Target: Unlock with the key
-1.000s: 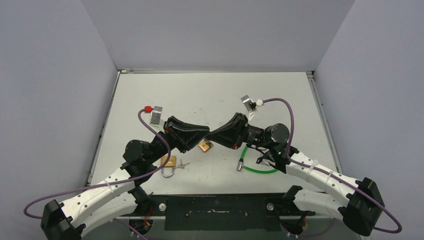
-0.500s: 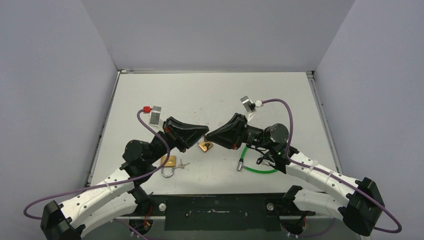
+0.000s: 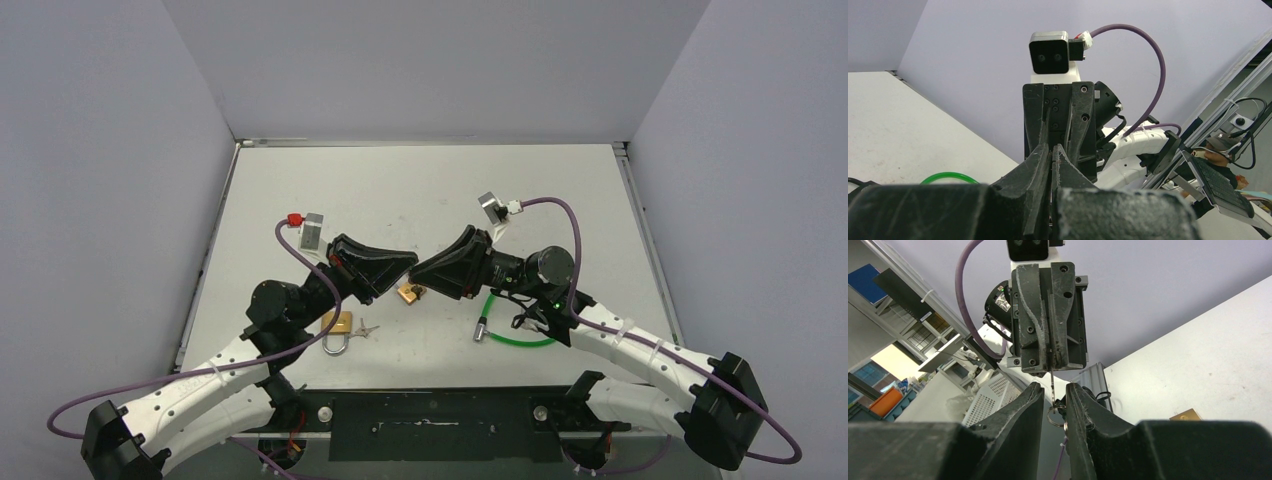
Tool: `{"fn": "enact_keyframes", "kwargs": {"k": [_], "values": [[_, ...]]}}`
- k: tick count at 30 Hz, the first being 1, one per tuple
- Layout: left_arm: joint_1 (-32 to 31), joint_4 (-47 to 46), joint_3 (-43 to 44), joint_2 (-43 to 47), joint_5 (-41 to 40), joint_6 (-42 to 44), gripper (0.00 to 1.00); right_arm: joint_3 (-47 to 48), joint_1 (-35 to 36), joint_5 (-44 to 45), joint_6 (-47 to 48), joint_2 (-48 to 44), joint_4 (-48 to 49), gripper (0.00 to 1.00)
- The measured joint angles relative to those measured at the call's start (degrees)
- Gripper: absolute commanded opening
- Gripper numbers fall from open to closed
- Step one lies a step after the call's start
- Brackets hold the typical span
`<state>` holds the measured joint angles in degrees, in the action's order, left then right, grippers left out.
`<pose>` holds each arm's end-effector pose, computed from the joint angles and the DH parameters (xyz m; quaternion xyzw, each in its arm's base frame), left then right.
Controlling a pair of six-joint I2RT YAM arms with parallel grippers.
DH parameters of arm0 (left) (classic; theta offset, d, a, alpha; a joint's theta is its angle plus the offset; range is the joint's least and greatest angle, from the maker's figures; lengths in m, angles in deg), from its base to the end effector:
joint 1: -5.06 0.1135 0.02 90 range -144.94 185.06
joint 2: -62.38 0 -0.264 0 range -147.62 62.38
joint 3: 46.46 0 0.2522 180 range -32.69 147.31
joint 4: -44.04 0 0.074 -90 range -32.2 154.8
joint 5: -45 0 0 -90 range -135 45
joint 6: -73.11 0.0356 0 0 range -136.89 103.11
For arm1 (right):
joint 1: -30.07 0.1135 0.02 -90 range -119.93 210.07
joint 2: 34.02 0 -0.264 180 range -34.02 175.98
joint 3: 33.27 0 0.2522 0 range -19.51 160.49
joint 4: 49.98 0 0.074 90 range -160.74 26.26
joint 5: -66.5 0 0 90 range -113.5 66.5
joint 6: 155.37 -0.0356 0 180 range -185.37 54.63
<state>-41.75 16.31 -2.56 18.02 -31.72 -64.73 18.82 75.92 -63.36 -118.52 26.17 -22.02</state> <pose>0.1172 -0.1368 0.3458 0.0941 0.5179 -0.6644 0.5307 0.1464 0.1836 0.3415 -0.2440 0.5568 0.7123 0.3508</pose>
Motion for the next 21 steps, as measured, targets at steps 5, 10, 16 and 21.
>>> {"fn": "enact_keyframes", "kwargs": {"k": [5,10,16,21], "values": [[0.07,-0.33,-0.33,-0.02,-0.15,0.00,0.00,0.00,0.00,-0.04,0.11,1.14,-0.39,0.19],[0.07,-0.28,-0.61,-0.07,-0.92,0.02,0.00,0.00,0.00,-0.07,0.20,1.22,-0.63,0.01],[0.04,-0.02,-0.74,0.07,-1.79,-0.22,0.19,0.00,0.00,-0.11,0.31,1.20,-0.48,0.00],[0.04,5.20,-0.74,3.50,-8.20,0.76,0.67,-1.05,-0.59,0.61,2.56,-0.09,-4.35,0.00]]}}
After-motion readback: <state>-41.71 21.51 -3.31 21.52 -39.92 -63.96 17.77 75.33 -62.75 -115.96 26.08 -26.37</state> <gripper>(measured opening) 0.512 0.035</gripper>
